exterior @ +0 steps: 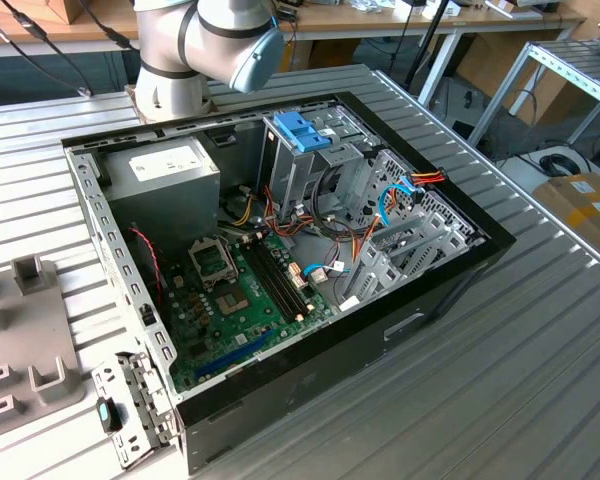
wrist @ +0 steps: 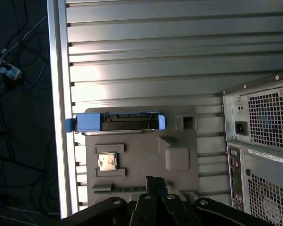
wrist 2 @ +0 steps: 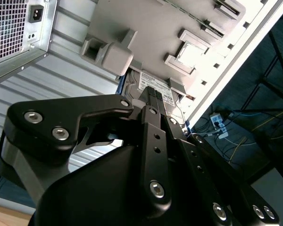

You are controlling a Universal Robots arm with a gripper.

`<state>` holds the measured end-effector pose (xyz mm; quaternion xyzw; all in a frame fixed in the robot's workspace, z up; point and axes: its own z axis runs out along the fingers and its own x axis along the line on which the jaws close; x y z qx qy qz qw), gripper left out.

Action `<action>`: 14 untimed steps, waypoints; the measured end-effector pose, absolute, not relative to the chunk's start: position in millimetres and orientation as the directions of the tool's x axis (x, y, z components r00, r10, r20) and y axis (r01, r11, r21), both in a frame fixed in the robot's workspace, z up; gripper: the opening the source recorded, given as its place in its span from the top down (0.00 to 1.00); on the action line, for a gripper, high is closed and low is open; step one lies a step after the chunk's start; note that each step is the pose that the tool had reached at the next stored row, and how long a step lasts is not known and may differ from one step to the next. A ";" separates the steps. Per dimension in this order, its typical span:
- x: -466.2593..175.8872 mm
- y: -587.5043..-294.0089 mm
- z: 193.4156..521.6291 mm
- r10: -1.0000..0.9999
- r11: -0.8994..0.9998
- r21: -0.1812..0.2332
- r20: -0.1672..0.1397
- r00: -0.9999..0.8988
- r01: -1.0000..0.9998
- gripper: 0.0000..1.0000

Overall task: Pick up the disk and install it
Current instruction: 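Pick up the disk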

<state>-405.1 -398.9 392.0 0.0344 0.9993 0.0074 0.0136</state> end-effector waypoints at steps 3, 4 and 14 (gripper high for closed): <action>-405.2 -398.9 392.0 0.046 0.999 0.016 -0.027 -0.999 0.046 0.89; -405.1 -398.9 392.0 0.036 0.999 0.016 -0.027 -0.999 0.035 0.89; -405.1 -398.9 392.0 -0.049 0.999 0.016 -0.027 -0.998 -0.049 0.89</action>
